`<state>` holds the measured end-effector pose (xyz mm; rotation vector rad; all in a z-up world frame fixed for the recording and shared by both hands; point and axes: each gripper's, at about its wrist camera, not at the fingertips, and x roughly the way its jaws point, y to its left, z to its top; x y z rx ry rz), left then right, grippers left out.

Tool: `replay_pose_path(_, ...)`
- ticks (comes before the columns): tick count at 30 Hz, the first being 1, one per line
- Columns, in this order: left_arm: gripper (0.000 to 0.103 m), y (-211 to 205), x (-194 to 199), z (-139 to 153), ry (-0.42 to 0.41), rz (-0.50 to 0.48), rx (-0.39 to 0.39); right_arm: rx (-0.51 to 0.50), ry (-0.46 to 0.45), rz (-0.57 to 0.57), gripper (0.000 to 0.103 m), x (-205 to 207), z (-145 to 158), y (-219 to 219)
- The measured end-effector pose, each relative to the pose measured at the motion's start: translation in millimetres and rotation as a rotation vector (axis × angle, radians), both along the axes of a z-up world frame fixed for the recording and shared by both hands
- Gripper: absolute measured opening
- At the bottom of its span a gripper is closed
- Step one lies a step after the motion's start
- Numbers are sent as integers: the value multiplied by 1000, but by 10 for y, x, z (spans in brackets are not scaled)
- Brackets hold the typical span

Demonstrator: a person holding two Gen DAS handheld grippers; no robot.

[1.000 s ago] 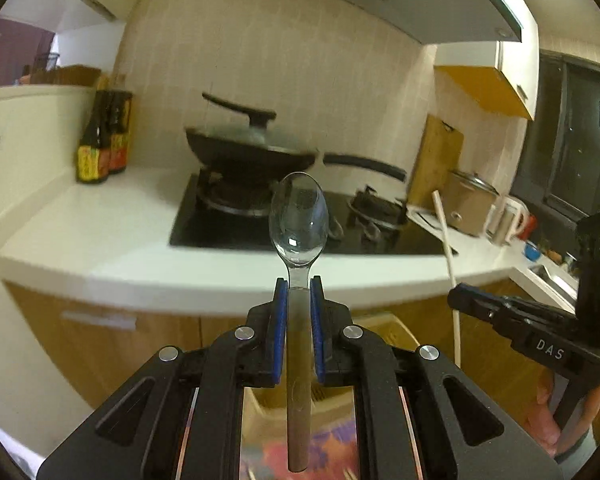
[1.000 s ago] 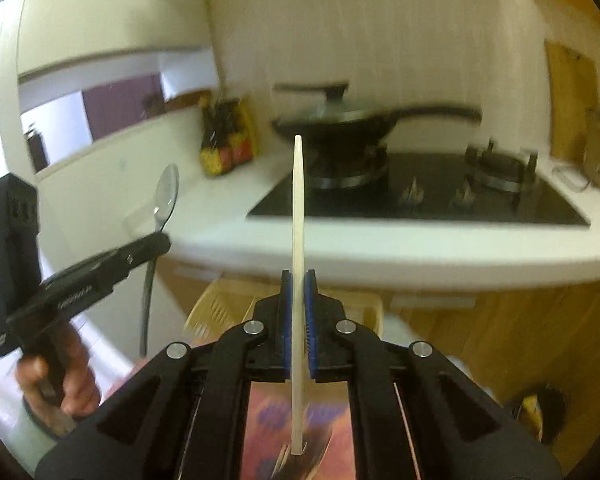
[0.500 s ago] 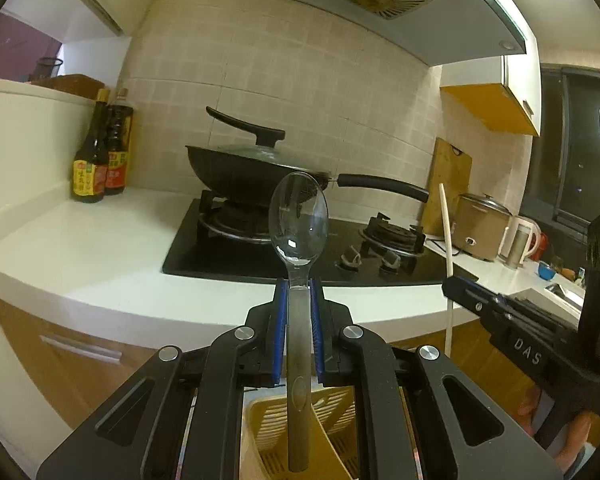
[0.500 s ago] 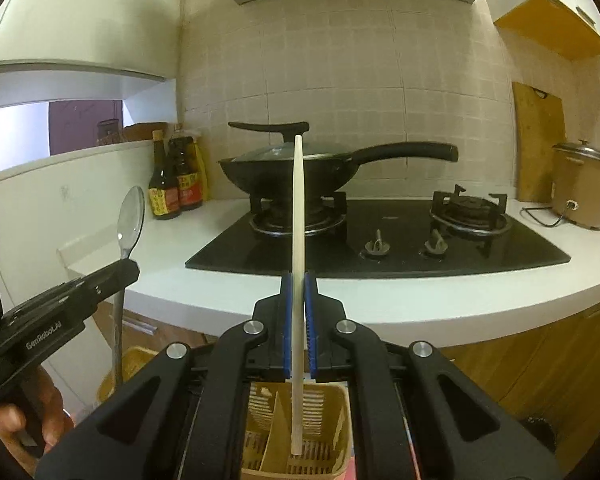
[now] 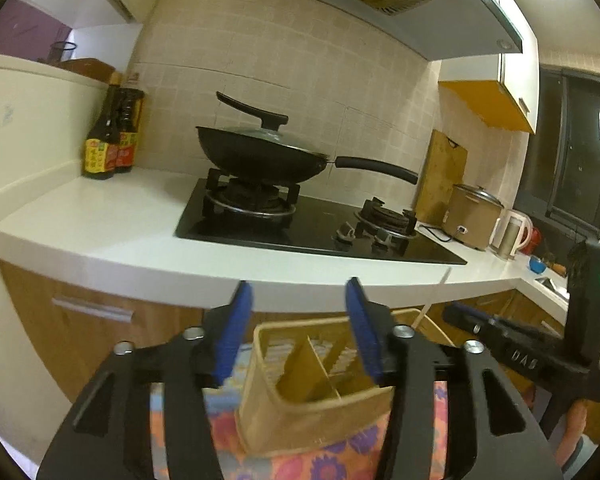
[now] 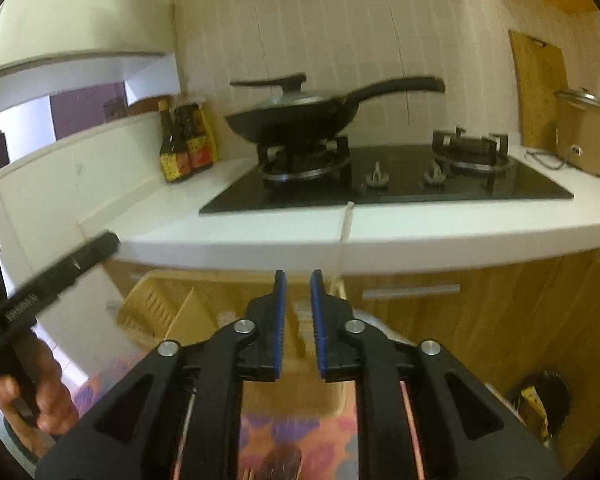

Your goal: Organize utensils

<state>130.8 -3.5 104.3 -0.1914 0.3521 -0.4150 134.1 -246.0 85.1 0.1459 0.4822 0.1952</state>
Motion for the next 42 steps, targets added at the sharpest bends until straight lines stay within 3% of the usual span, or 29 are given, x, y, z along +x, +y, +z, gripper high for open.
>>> replay_pose_path(5, 58, 110, -311, 7, 51, -2, 22, 4, 82, 21, 21, -302, -78, 54)
replay_pose_path(9, 61, 211, -477, -83, 158, -10, 50, 36, 155, 53, 24, -538, -165, 114)
replay_pose_path(13, 61, 303, -593, -311, 269, 2, 94, 45, 225, 71, 43, -727, -306, 173)
replay_pose_path(18, 59, 430, -624, -775, 474, -2, 108, 52, 312, 71, 44, -850, -538, 225)
replay_pose_path(22, 51, 445, -612, -1095, 571, -6, 134, 80, 421, 90, 38, -871, -803, 280)
replay_pose_path(27, 45, 369, -576, -1325, 619, -16, 176, 50, 512, 101, 23, -841, -1043, 429)
replay_pose_path(33, 30, 262, -540, -1426, 656, -27, 226, 22, 567, 81, 18, -676, -1188, 545)
replay_pose_path(42, 29, 155, -505, -1440, 640, -29, 279, -75, 590, 59, 18, -460, -1284, 763)
